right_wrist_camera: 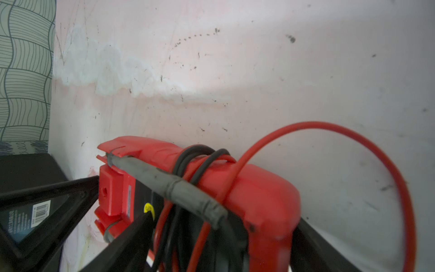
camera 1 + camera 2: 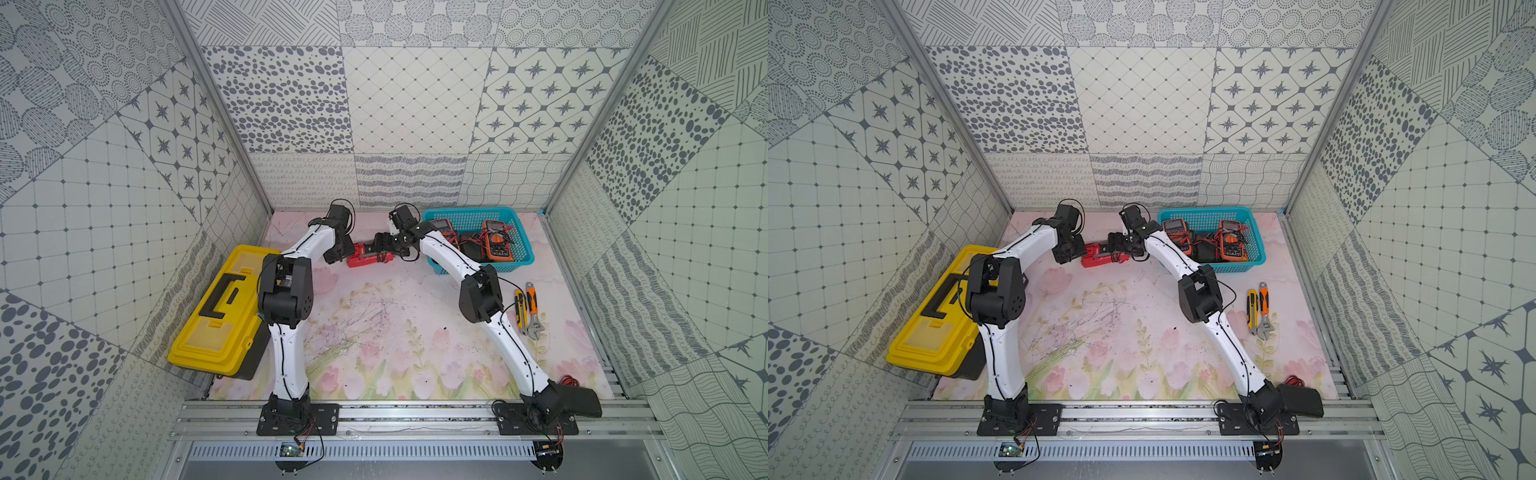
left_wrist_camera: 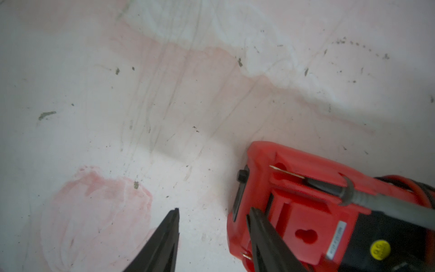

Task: Put the multimeter into the basket
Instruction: Adjust the multimeter at the center of the board.

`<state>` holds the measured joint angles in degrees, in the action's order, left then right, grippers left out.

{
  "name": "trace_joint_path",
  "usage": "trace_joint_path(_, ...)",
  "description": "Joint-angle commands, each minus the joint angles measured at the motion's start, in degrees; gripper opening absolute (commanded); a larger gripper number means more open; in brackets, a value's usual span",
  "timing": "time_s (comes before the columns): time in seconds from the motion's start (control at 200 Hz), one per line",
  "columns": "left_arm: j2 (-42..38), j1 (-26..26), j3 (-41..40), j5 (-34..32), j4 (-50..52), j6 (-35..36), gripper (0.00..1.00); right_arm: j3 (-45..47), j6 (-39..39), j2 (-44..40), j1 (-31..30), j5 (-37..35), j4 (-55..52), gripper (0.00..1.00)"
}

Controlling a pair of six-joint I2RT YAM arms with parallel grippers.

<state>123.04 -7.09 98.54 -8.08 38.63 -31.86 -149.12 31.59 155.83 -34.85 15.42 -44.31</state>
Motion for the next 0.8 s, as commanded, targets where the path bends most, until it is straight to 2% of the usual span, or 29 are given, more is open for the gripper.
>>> trace_joint_path(0.0, 1.61, -0.38, -1.69, 3.34, 1.19, 1.09, 0.46, 2.29, -1.67, -3.61, -3.66, 10.07, 8.49, 0.81)
trace_joint_path(0.085, 0.78, -0.38, -2.83, 4.32, 0.86, 1.03, 0.44, 5.53, -2.15, -7.48, -4.21, 10.86, 10.94, 0.57)
trace_joint_path(0.145, -0.01, -0.38, -3.88, 4.97, 0.34, 0.93, 0.42, 8.31, -2.48, -10.40, -4.48, 10.86, 12.66, 0.50)
trace_joint_path(0.39, -3.74, -0.59, -8.12, 8.94, -1.87, -0.02, 0.34, 14.94, -5.18, -18.41, -5.95, 9.33, 13.64, 0.38)
trace_joint_path(0.56, -6.28, -2.12, -10.40, 12.03, -3.68, -0.65, 0.31, 17.58, -8.95, -22.72, -7.92, 4.37, 10.54, 0.29)
trace_joint_path(0.795, -8.39, -5.26, -11.49, 18.49, -6.95, -2.90, 0.28, 21.00, -12.60, -27.68, -10.92, -1.95, 6.86, 0.23)
